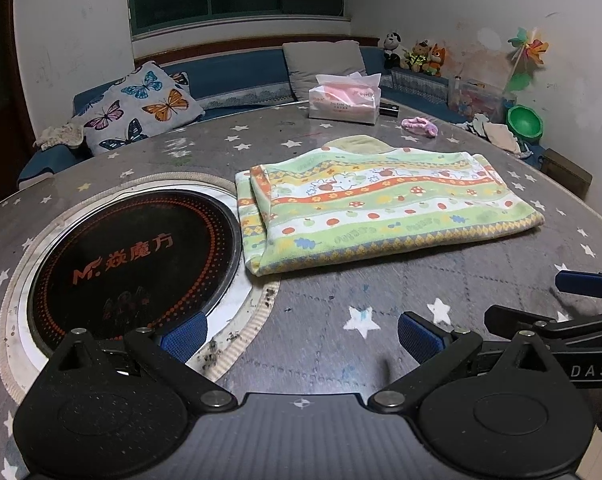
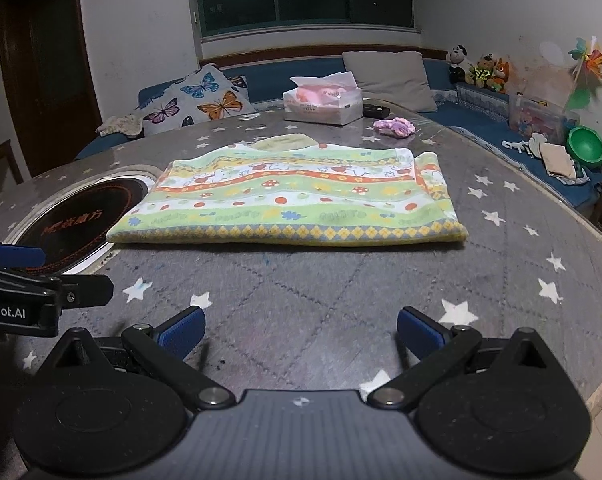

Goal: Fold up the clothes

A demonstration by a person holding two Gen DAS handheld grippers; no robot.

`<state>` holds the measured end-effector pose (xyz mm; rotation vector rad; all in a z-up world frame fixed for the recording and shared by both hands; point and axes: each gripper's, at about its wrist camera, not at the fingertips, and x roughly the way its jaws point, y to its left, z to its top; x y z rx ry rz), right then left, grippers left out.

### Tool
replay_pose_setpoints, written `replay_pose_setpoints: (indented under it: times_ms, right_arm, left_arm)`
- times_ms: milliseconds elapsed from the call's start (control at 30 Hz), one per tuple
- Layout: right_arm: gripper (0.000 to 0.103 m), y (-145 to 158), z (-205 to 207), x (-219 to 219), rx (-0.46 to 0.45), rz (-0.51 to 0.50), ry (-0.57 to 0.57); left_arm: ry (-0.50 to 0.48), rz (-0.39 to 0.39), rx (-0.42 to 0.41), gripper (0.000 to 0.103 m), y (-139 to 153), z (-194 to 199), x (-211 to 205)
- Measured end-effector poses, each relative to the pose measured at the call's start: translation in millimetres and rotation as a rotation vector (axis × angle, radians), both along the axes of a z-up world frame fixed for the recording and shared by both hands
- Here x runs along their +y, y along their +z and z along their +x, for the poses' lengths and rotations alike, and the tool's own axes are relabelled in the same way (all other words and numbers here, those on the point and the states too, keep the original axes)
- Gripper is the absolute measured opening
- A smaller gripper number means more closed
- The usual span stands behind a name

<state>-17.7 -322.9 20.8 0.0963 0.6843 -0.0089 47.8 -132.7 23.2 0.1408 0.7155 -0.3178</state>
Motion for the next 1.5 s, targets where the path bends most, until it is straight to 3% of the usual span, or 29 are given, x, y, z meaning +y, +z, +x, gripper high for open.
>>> replay_pose_setpoints:
  times_ms: [433,667,1500]
  right_arm:
    - [0.103,-5,-5,5,0.013,-0.012,-0.008]
    - [0.103,-9,-5,13,0.019,-0.077,-0.001]
    - [0.103,-10,-5,12,0.018,-0.076,0.006]
  left_arm:
    - [-0.012,0.007,0.023,0.103,-8,-8,-1]
    - [-0.013,0.013,0.043,0.103,-13,-8,-2]
    - [-0.009,0.014,0.069,0.103,-20,-6,-2]
